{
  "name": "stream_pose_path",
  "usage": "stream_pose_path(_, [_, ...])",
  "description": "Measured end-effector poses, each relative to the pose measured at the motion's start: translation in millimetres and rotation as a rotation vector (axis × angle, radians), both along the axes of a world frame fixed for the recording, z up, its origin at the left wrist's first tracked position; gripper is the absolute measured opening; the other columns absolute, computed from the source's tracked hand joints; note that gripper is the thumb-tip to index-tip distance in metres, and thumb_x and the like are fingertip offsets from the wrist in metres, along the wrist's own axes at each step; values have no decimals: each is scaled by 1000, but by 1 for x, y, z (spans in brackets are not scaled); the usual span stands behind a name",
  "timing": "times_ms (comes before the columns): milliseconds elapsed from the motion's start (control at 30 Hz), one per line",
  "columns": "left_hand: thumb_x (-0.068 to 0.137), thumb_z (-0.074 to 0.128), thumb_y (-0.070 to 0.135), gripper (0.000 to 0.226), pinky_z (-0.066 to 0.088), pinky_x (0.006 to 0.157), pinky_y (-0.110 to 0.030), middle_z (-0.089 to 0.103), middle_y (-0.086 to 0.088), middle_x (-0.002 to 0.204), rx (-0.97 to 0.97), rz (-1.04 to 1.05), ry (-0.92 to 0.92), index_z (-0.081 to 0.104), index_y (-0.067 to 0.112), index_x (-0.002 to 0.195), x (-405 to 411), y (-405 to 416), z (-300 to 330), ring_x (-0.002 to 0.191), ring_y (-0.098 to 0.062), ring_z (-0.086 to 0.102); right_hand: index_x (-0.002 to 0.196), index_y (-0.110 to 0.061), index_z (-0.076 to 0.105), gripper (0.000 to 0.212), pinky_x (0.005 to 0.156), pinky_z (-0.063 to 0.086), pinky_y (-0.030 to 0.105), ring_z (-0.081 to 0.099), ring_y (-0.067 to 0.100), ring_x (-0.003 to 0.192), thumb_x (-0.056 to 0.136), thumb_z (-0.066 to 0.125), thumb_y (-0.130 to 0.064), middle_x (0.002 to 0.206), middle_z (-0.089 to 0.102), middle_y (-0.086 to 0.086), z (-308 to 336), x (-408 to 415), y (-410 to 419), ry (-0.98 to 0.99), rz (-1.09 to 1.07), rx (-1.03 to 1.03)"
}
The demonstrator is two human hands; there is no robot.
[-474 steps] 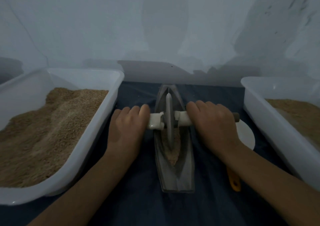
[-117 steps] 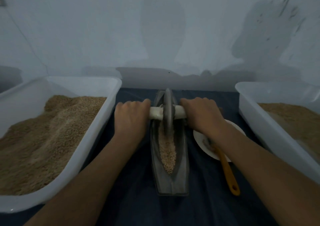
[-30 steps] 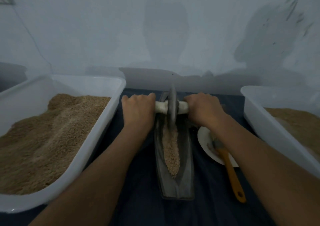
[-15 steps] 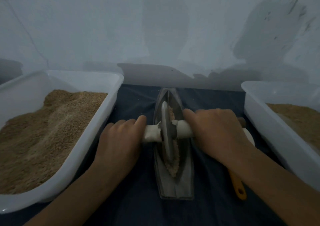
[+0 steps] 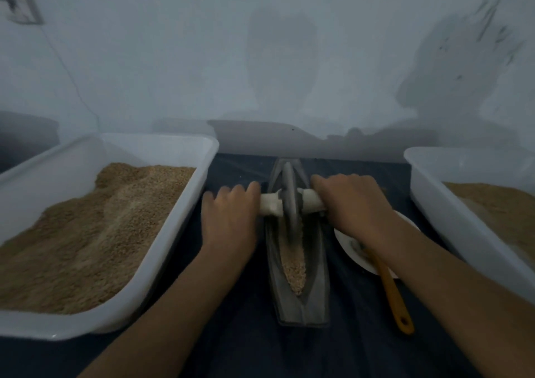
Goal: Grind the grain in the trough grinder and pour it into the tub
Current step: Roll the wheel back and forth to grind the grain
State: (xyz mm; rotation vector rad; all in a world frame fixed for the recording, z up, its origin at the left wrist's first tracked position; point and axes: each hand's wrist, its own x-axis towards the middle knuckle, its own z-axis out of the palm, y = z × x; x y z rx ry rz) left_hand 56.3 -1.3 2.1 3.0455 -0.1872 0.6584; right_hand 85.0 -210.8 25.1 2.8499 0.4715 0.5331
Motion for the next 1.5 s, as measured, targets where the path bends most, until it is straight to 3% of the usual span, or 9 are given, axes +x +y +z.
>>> stream_pose_path(233, [76, 78, 31, 40, 31, 64, -34, 61, 5, 83, 77, -91, -20, 42, 29, 93, -39, 21, -9, 75, -21, 59, 84, -25, 46, 48, 48, 9, 24, 43, 21, 43, 58, 86, -24, 61, 56, -5, -12, -40, -10, -141, 89, -99])
stream_pose_path(367, [84, 73, 27, 34, 32, 69, -35, 64, 1, 92, 84, -8, -61, 41, 27, 96, 13, 3, -4, 84, -25, 62, 86, -32, 35, 38, 58, 29, 34, 53, 26, 67, 81, 73, -30, 78, 59, -1, -16, 11, -4, -47, -35, 35])
stream_pose_path(533, [89, 69, 19, 31, 30, 72, -38, 45, 2, 72, 123, 66, -160, 38, 23, 86, 60, -20, 6, 70, -21, 41, 99, -32, 56, 20, 69, 36, 38, 64, 32, 89, 85, 70, -28, 98, 66, 5, -17, 49, -5, 31, -132, 209])
stream_pose_path(767, [88, 69, 21, 24, 39, 69, -35, 66, 5, 96, -13, -124, -55, 48, 29, 96, 11, 20, -5, 89, -22, 63, 100, -26, 47, 34, 57, 28, 33, 57, 25, 66, 82, 75, -31, 82, 63, -2, -8, -1, -6, -138, 87, -19])
stream_pose_path(933, [75, 76, 21, 37, 36, 60, -33, 62, 7, 82, 3, -207, -6, 43, 30, 86, -25, 31, -11, 73, -20, 60, 78, -22, 51, 53, 53, 2, 22, 30, 21, 37, 45, 92, -22, 50, 45, -3, -13, -31, -14, -208, 170, -50])
stream_pose_path(1033, [83, 72, 22, 31, 36, 63, -32, 65, 6, 91, 49, -157, 11, 43, 30, 89, -2, 26, -8, 82, -21, 65, 80, -25, 44, 49, 49, 10, 24, 21, 18, 46, 58, 87, -27, 54, 35, -6, -19, -13, -10, -190, 97, -64])
stream_pose_path(1133, [90, 65, 23, 14, 41, 72, -34, 68, 2, 97, 107, -79, -22, 53, 26, 97, 36, 10, 1, 89, -24, 67, 96, -27, 50, 27, 61, 33, 36, 50, 26, 67, 83, 72, -34, 85, 63, 3, -15, 22, -4, -56, -53, 34])
stream_pose_path(1233, [93, 62, 18, 9, 38, 77, -37, 68, -1, 96, 105, -26, -39, 55, 23, 97, 61, -3, 9, 90, -26, 66, 104, -26, 56, 26, 69, 35, 38, 62, 31, 90, 85, 72, -32, 99, 65, 6, -8, 41, 0, 13, -122, 108])
stream_pose_path(1500, [82, 73, 22, 37, 45, 71, -38, 64, 6, 95, 2, -218, 15, 39, 31, 93, -14, 29, -5, 86, -22, 60, 89, -30, 31, 45, 53, 23, 30, 41, 20, 58, 77, 74, -34, 69, 45, -9, -11, -30, -6, -101, 89, 19])
